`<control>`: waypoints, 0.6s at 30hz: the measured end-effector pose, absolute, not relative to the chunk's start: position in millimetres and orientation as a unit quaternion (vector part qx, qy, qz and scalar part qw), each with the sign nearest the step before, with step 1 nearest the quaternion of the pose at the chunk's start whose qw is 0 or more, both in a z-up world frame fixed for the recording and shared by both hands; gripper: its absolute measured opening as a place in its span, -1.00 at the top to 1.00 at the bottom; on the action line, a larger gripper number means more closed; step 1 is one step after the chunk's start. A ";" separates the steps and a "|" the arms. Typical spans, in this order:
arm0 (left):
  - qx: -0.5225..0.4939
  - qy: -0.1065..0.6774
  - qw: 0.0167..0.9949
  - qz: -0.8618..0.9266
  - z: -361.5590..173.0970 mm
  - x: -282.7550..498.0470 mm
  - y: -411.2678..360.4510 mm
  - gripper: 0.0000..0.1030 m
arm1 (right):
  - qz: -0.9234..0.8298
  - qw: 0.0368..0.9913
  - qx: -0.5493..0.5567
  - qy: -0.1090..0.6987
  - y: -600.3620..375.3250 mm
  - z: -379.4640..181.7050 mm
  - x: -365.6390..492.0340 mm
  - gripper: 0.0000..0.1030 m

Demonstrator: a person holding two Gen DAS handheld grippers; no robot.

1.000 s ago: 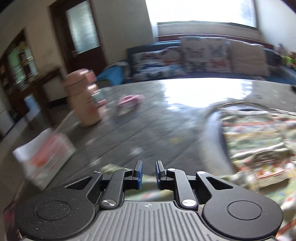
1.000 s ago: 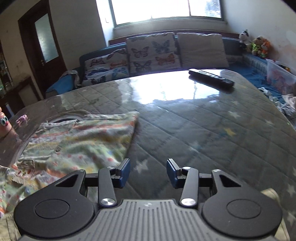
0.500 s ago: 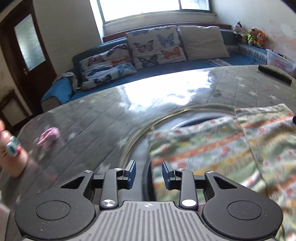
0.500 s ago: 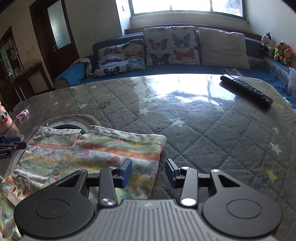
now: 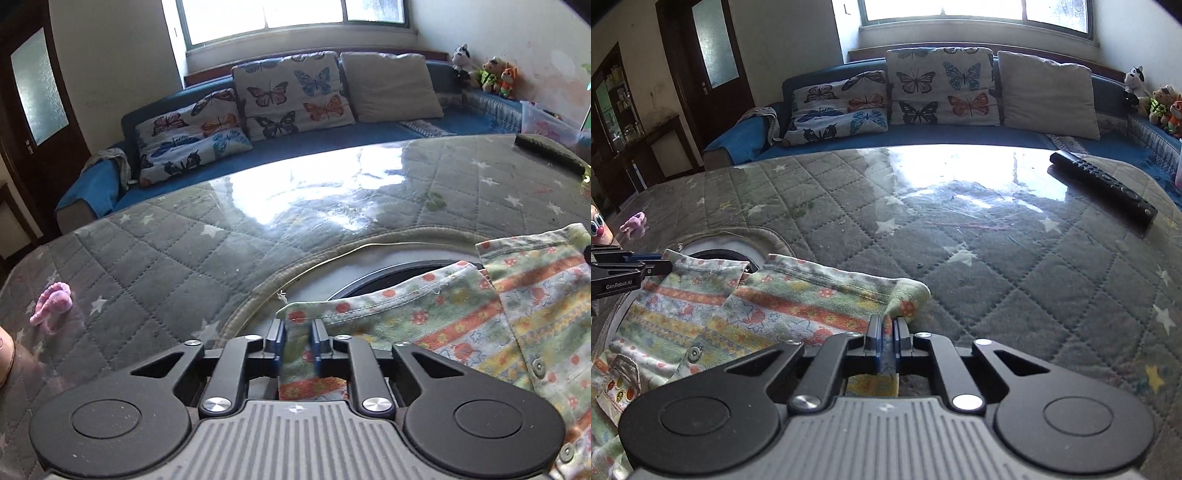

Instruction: Fold clothes

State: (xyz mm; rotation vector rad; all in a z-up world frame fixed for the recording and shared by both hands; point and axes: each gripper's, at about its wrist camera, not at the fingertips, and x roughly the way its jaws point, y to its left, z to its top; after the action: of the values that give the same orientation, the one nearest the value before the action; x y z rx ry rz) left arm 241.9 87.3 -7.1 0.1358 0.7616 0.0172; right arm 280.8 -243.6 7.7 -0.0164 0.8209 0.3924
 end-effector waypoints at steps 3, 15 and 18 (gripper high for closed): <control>0.062 0.357 0.932 0.008 -3.9 236.4 91.9 0.91 | 0.196 0.906 -0.013 0.376 -240.1 14.9 278.3 0.95; 0.055 0.365 0.929 0.033 -0.3 244.5 103.8 0.72 | 0.191 0.909 -0.011 0.369 -231.3 14.0 290.9 0.82; 0.060 0.360 0.931 0.024 5.3 230.4 101.6 0.72 | 0.213 0.906 -0.026 0.364 -225.4 25.4 273.8 0.64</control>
State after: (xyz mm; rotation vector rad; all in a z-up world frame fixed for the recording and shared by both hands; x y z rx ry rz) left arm 230.4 101.6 5.3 0.1235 0.7364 0.0487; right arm 273.8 -225.4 25.4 -0.0541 0.7526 0.4395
